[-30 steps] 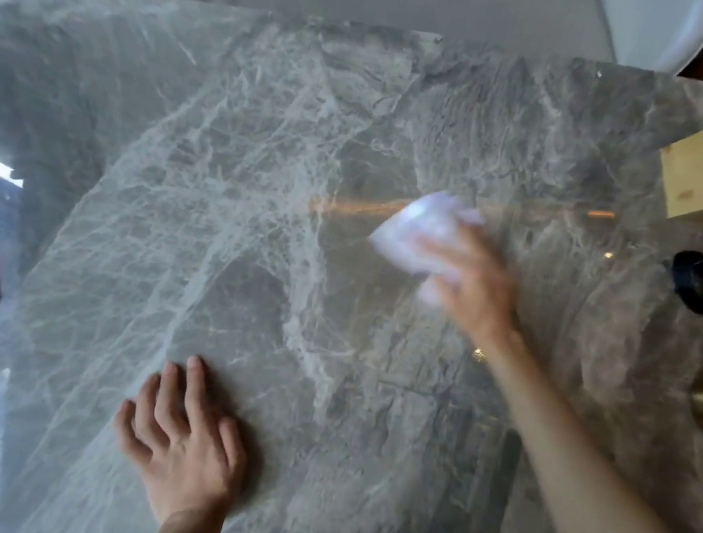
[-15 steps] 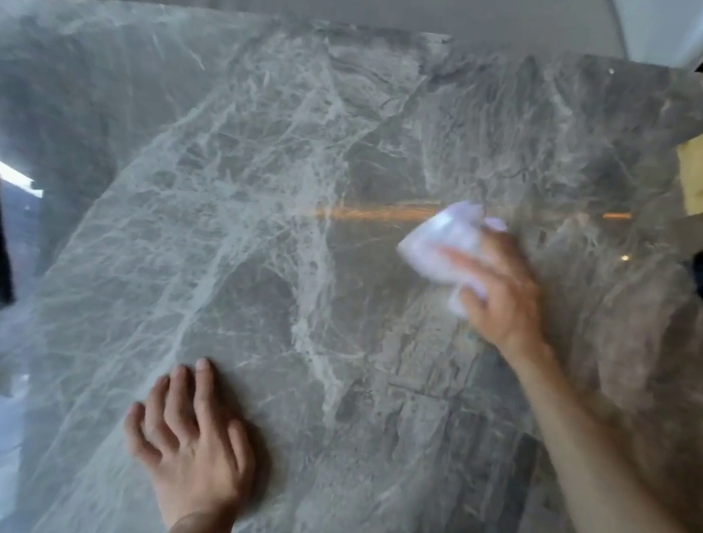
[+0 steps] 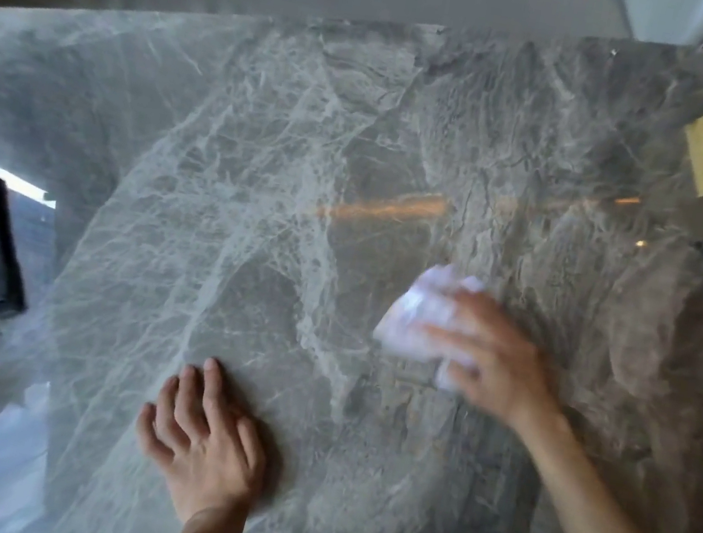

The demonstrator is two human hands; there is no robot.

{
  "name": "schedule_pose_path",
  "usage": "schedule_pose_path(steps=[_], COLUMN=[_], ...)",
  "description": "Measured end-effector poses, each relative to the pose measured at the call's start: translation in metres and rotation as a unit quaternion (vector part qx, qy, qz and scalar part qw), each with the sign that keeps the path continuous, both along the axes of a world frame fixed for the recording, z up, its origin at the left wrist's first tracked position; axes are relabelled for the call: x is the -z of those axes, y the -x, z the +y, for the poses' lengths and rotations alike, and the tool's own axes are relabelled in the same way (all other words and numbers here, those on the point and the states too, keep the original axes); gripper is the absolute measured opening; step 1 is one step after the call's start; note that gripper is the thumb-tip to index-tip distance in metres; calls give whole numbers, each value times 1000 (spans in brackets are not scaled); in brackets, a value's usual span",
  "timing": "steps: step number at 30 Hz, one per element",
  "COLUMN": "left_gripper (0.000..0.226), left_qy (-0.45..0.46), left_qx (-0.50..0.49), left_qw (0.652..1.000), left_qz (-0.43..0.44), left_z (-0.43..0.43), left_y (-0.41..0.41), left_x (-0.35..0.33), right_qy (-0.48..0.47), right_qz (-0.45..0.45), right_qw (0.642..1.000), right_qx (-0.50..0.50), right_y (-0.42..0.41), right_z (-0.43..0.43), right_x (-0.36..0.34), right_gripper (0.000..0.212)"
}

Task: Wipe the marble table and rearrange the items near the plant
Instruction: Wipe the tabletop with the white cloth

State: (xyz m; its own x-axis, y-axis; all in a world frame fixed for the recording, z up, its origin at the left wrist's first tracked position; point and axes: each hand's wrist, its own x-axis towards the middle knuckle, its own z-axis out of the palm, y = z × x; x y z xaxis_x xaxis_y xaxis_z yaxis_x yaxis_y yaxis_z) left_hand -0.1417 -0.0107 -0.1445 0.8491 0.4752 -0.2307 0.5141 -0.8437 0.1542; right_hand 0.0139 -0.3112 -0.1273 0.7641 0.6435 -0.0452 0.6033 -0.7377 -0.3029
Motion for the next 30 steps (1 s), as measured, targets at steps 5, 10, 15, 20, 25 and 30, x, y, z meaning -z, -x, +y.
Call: schedule_pose_path(steps=[5,10,15,20,25,30], left_gripper=[73,72,73,72,71,70], left_qy=[13,10,12,9,9,14], left_qx=[-16,-17,-1,-1,1,4], left_qw=[1000,1000,1000,1000,1000,1000], left_qz=[24,16,27,25,18,7], left_z=[-1,0,0,-1,0,0], left_y=[0,0,1,2,4,4], left_x=[-4,-3,-5,-6,-4,-4], right_qy=[-86,-64,-9,-19,7,-17], right_qz=[-46,-4,-41,-27,-57,-18], right_qw=[796,998,920,860,994,757], right_qx=[598,20,389,510,97,653], right_y=[-24,82,32,35,102,19], right_z=[76,117,6,104,41,33], right_x=[8,-3,7,-1,-2,11], right_gripper=[55,48,47,56,53,60])
